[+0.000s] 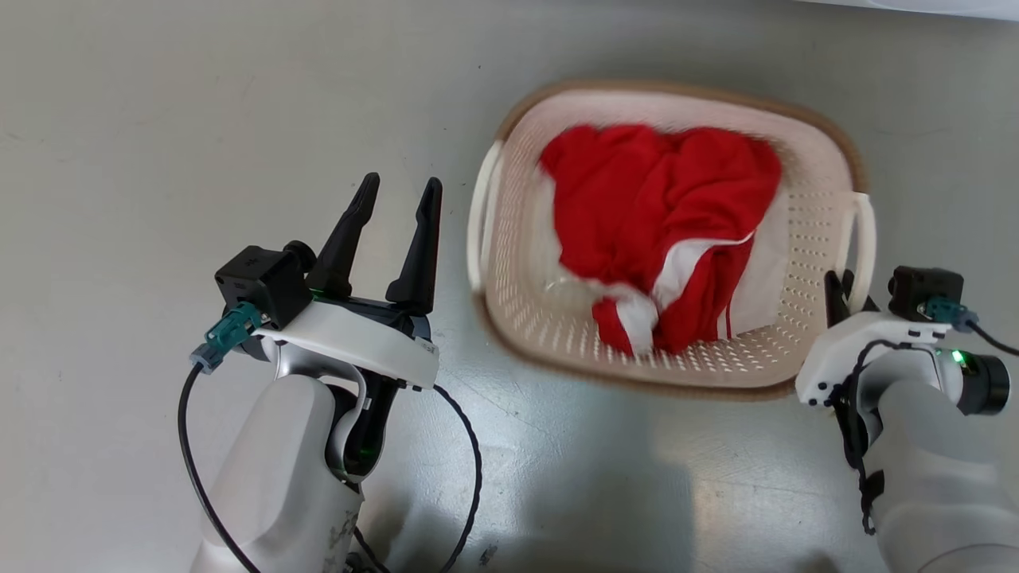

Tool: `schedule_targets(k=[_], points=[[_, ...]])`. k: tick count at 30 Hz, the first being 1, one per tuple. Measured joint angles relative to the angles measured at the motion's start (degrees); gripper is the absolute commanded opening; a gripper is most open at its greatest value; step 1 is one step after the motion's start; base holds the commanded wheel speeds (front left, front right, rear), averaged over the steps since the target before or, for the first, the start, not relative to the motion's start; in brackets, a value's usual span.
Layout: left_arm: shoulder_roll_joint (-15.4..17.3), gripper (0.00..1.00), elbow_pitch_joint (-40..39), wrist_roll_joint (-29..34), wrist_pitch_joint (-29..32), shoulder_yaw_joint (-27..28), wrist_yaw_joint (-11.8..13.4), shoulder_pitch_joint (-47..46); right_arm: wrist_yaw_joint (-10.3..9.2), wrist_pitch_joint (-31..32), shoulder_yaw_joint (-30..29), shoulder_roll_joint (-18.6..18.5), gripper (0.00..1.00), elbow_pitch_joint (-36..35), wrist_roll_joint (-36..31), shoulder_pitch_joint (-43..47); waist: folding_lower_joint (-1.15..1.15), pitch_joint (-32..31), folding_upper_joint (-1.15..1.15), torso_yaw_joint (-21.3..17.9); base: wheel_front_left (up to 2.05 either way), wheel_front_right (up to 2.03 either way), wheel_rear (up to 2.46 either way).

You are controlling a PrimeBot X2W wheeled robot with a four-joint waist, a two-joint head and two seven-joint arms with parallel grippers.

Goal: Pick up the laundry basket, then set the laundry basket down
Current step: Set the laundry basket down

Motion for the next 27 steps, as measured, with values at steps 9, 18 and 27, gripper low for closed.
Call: schedule_targets(k=[9, 18, 27], points=[[0.0, 1.00, 0.0, -0.2, 0.0, 0.0, 0.0, 0.0, 0.16, 0.0, -0.4, 0.1, 0.00, 0.6, -0.5, -0.9, 0.00, 0.0, 0.00, 0.2, 0.00, 0.00, 0.00], [0.0, 1.00, 0.0, -1.1, 0.0, -0.3, 0.0, 0.0, 0.18, 0.0, -1.2, 0.2, 0.00, -0.2, -0.6, -1.0, 0.00, 0.0, 0.00, 0.2, 0.00, 0.00, 0.00], [0.0, 1.00, 0.0, -1.1, 0.0, -0.5, 0.0, 0.0, 0.18, 0.0, -1.3, 0.2, 0.00, 0.2, 2.1, -1.6, 0.00, -0.4, 0.00, -0.1, 0.00, 0.00, 0.00]])
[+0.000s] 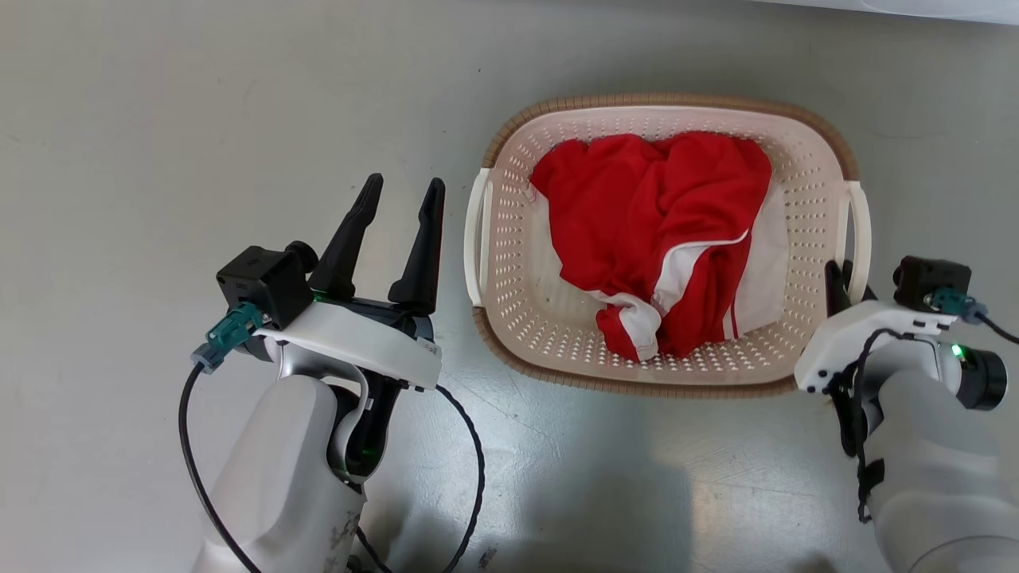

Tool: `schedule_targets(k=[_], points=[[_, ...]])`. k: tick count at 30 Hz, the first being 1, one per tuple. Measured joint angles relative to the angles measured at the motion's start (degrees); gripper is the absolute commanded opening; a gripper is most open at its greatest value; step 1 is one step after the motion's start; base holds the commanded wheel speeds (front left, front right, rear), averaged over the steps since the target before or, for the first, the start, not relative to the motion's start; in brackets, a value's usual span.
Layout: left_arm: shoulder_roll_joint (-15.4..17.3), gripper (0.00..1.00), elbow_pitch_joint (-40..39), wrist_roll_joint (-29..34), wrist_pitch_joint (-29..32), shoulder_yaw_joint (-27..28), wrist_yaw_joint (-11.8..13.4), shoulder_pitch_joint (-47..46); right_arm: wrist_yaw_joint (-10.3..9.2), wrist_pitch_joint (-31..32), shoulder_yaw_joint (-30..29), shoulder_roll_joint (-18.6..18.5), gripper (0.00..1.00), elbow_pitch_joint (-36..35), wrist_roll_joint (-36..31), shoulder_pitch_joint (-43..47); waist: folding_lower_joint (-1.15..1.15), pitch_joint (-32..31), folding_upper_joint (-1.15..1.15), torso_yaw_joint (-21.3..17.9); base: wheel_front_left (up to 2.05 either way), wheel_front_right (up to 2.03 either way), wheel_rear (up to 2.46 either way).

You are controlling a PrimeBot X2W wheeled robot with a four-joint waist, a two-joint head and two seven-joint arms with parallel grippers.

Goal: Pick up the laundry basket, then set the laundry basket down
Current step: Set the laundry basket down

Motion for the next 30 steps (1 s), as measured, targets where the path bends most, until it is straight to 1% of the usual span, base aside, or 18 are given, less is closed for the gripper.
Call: schedule_targets(k=[5, 12, 20, 30], points=[[0.0, 1.00, 0.0, 0.2, 0.0, 0.0, 0.0, 0.0, -0.01, 0.0, 0.2, -0.1, 0.00, 0.2, 2.5, -1.3, 0.00, -0.1, 0.00, -0.3, 0.00, 0.00, 0.00], [0.0, 1.00, 0.0, 1.2, 0.0, 0.1, 0.0, 0.0, -0.01, 0.0, 1.0, -0.1, 0.00, 0.4, 3.5, -1.7, 0.00, -0.2, 0.00, -0.6, 0.00, 0.00, 0.00], [0.0, 1.00, 0.0, 1.2, 0.0, 0.1, 0.0, 0.0, -0.02, 0.0, 1.1, -0.3, 0.00, 0.4, 3.4, -1.7, 0.00, 0.1, 0.00, -0.4, 0.00, 0.00, 0.00], [0.0, 1.00, -0.1, 1.2, 0.0, 0.0, 0.0, 0.0, -0.02, 0.0, -0.1, -0.4, 0.00, 0.3, 2.0, -1.8, 0.00, 0.7, 0.00, 0.1, 0.00, 0.00, 0.00]])
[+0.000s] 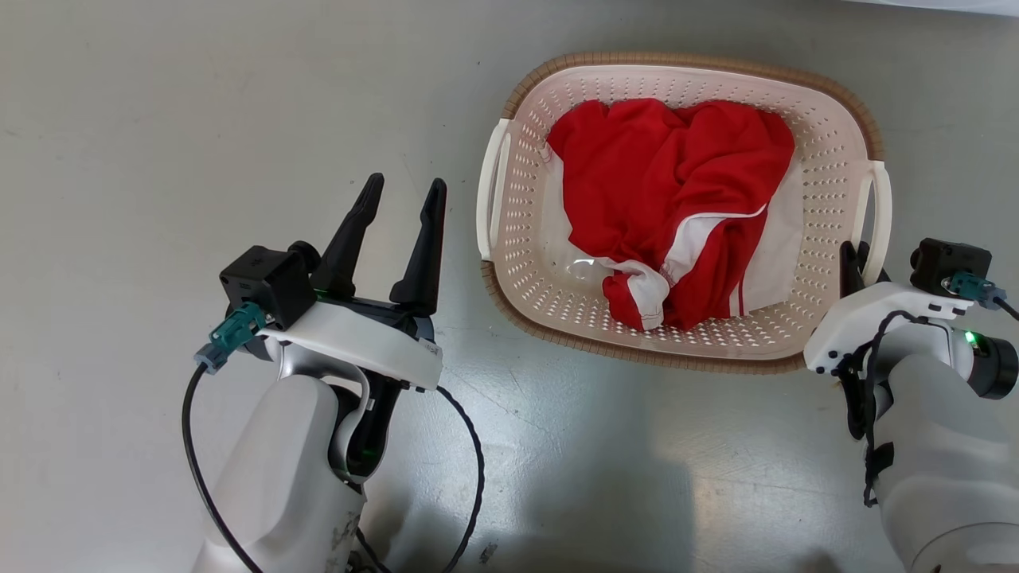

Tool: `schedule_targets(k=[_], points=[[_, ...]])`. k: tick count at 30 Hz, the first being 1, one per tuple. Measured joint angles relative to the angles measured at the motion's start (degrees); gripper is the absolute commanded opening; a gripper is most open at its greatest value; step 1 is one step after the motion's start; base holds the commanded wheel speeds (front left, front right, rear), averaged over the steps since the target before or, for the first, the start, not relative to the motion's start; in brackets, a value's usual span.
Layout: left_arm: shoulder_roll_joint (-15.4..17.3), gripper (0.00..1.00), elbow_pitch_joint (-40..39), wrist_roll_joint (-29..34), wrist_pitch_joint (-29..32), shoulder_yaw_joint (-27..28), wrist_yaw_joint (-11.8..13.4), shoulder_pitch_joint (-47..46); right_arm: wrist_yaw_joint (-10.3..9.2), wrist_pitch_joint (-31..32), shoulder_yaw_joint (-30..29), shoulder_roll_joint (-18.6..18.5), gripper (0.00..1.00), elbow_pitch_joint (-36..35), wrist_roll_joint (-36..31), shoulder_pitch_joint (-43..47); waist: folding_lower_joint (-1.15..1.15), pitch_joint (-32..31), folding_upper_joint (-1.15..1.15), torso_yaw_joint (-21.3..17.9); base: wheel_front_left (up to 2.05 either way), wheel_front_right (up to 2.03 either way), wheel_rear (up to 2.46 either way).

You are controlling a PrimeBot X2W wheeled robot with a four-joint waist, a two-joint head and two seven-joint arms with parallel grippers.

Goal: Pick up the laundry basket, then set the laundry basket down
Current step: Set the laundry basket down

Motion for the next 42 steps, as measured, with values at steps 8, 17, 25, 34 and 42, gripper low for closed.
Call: schedule_targets(k=[8, 17, 25, 34, 42], points=[[0.0, 1.00, 0.0, 0.0, 0.0, -0.1, 0.0, 0.0, 0.00, 0.0, 0.0, 0.0, 0.00, 0.1, 0.0, -0.6, 0.00, 0.1, 0.00, 0.1, 0.00, 0.00, 0.00], [0.0, 1.00, -0.1, 0.0, 0.0, -0.5, 0.2, 0.0, 0.00, 0.0, -0.1, -0.1, 0.00, 0.1, -0.6, -1.2, 0.00, 0.4, 0.00, 0.4, 0.00, 0.00, 0.00], [0.0, 1.00, -0.1, 0.0, 0.0, -0.7, 0.3, 0.0, 0.00, 0.0, -0.5, -0.1, 0.00, 0.3, -1.2, -1.2, 0.00, 0.5, 0.00, 0.5, 0.00, 0.00, 0.00], [0.0, 1.00, -0.2, -0.1, 0.0, -0.7, 0.3, 0.0, 0.00, 0.0, -1.1, 0.0, 1.00, -0.1, -3.4, -1.2, 0.00, 0.7, 0.00, 0.4, 0.00, 0.00, 0.00], [0.0, 1.00, -0.2, -0.1, 0.0, -0.7, 0.3, 0.0, 0.00, 0.0, -0.5, 0.0, 1.00, -1.1, -3.4, -1.2, 0.00, 0.5, 0.00, -0.2, 0.00, 0.00, 0.00]])
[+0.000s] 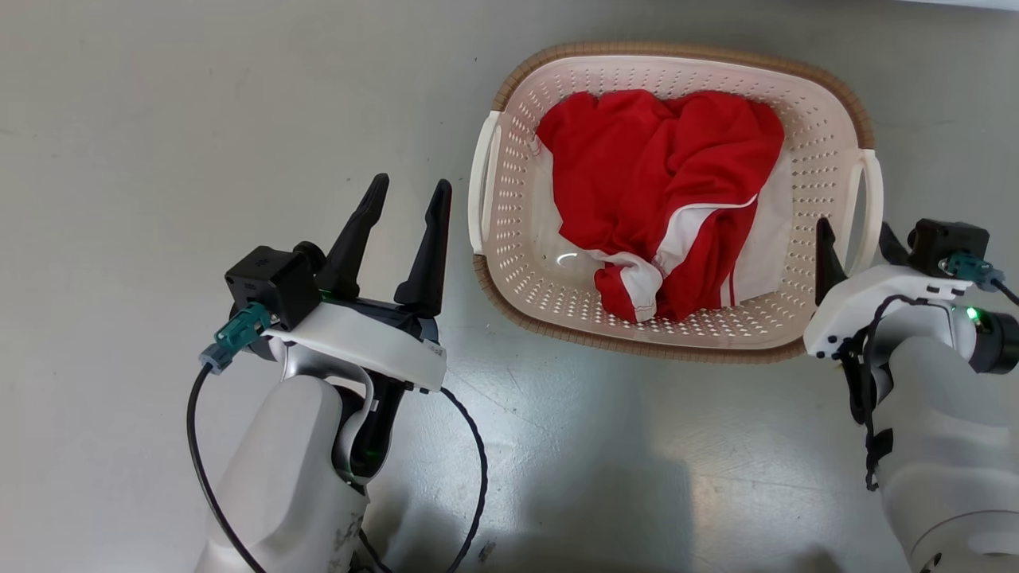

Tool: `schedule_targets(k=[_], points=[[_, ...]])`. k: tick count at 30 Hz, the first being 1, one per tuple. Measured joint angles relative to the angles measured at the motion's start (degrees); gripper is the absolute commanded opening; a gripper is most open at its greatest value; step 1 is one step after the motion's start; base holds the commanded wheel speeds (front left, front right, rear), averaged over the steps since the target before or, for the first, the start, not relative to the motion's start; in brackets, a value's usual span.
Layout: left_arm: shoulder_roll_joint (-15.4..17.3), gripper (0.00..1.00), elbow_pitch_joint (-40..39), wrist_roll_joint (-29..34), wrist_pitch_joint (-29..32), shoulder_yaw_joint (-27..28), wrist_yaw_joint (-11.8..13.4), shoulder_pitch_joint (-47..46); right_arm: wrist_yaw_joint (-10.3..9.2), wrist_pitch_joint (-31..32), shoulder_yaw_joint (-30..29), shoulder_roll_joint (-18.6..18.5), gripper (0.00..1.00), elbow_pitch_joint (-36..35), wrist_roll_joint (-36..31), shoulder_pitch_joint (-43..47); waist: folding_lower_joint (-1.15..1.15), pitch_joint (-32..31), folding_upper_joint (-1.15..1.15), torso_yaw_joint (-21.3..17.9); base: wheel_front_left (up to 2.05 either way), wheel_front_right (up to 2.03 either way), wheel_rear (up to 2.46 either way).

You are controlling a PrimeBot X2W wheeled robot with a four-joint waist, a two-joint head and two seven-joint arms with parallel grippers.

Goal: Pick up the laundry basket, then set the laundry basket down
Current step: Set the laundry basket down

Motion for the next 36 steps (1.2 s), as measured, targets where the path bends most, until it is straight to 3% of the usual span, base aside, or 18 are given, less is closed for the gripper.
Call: schedule_targets(k=[18, 26, 36], points=[[0.0, 1.00, 4.6, 0.1, 0.0, 1.2, 0.2, 0.9, 0.00, 0.0, 12.0, 0.1, 1.00, -7.5, 10.8, 2.4, 0.00, -9.1, 0.00, -2.1, 0.00, 0.00, 0.00], [0.1, 1.00, 7.0, 0.1, 0.0, 3.0, 0.6, 5.9, 0.00, 0.0, 19.1, 0.3, 1.00, -17.6, 15.3, 9.0, 0.00, -16.9, 0.00, -3.2, 0.00, 0.00, 0.00], [0.2, 1.00, 9.3, 0.6, 0.0, 4.4, 1.8, 14.0, 0.00, 0.0, 21.9, 0.7, 1.00, -26.9, 15.7, 19.4, 0.00, -29.0, 0.00, -4.8, 0.00, 0.00, 0.00]])
